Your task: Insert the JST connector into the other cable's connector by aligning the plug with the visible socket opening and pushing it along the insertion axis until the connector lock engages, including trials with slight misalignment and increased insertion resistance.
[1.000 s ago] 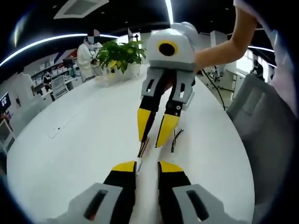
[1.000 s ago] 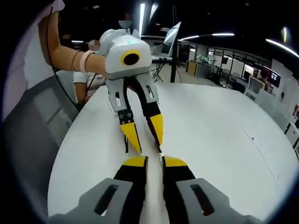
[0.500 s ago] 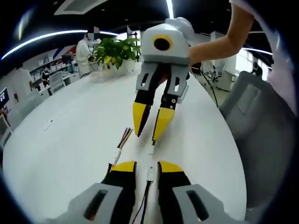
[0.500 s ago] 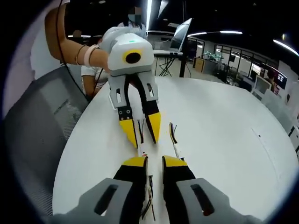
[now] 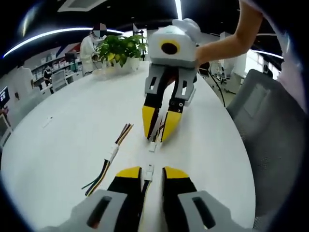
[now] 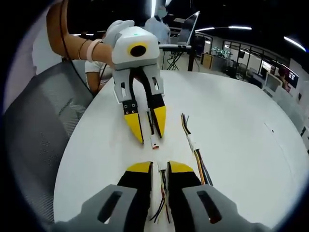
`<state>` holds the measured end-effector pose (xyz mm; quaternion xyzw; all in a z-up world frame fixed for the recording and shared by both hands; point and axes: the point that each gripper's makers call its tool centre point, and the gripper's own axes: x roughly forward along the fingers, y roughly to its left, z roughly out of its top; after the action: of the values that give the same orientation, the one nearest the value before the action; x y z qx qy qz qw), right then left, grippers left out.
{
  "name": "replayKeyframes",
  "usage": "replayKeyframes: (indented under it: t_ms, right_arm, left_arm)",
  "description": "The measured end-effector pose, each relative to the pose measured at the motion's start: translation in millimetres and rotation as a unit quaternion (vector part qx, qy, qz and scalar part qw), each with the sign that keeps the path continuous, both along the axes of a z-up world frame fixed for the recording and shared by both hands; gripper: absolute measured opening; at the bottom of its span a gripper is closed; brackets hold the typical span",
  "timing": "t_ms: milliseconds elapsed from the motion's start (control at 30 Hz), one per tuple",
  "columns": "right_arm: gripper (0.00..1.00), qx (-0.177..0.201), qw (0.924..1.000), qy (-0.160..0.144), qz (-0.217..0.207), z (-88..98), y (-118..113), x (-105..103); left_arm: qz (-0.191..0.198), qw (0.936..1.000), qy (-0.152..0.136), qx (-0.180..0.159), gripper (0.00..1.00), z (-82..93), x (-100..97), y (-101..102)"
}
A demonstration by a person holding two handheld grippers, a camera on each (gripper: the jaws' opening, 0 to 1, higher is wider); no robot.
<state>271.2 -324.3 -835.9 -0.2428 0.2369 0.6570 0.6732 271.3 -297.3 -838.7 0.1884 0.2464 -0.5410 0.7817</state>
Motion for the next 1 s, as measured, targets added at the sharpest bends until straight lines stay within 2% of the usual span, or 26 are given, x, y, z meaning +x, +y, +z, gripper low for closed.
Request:
replayKeyframes:
  t_ms: [567, 1000]
  right_arm:
    - [0.08, -0.004, 0.9999, 0.006, -0.01, -12.1, -0.6, 1.7]
    - [0.04, 0.001, 0.9999, -0.004, -0.014, -15.9, -1.5, 1.7]
  left_arm:
    - [0.023, 0.9997, -0.001, -0.006, 0.09, -8.0, -2.9, 1.2]
    - [0.015, 0.9996, -0.007, -0.021, 0.0, -7.7, -3.9, 0.4]
